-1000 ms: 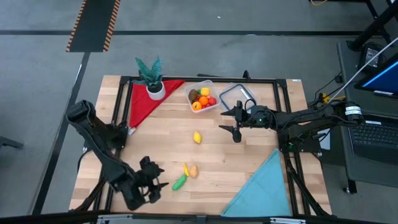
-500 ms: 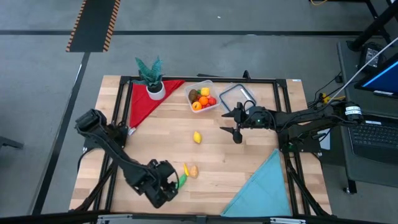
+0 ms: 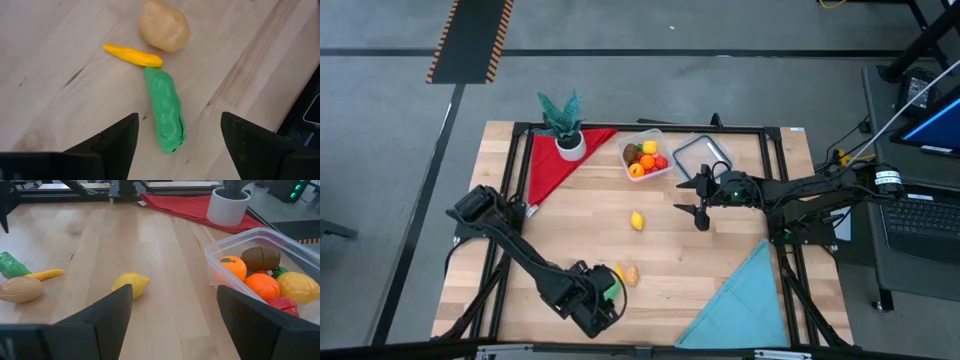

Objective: Pick and placing Produce into tupperware
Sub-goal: Put the green pea into the transparent container

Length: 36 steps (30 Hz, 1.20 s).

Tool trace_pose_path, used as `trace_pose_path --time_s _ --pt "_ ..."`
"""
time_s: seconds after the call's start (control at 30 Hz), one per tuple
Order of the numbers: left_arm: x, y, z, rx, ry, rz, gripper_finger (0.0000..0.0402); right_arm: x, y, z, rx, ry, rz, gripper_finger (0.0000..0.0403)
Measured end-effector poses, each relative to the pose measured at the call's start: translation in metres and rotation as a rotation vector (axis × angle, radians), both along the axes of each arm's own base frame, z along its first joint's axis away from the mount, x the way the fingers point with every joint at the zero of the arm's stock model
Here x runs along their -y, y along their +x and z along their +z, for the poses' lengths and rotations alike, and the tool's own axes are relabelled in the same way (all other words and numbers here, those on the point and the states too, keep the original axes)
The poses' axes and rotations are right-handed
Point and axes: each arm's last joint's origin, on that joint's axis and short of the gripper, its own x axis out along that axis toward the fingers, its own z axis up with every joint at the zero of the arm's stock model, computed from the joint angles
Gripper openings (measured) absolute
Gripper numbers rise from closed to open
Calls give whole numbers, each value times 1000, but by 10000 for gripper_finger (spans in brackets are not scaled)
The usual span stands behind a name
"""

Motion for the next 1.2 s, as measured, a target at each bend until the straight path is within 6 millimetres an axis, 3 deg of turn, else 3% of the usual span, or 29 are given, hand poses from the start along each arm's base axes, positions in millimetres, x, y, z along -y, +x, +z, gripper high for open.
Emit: trace_pose_path --time_s 0.37,0.77,1.2 --pt "14 16 -10 -106 50 -8 272 0 0 0 -2 0 0 291" --pt "14 37 -39 -172 107 -46 272 0 -2 -5 -50 8 -1 291" --pt "6 35 -55 -222 118 -27 272 0 -2 -5 -53 11 -2 291"
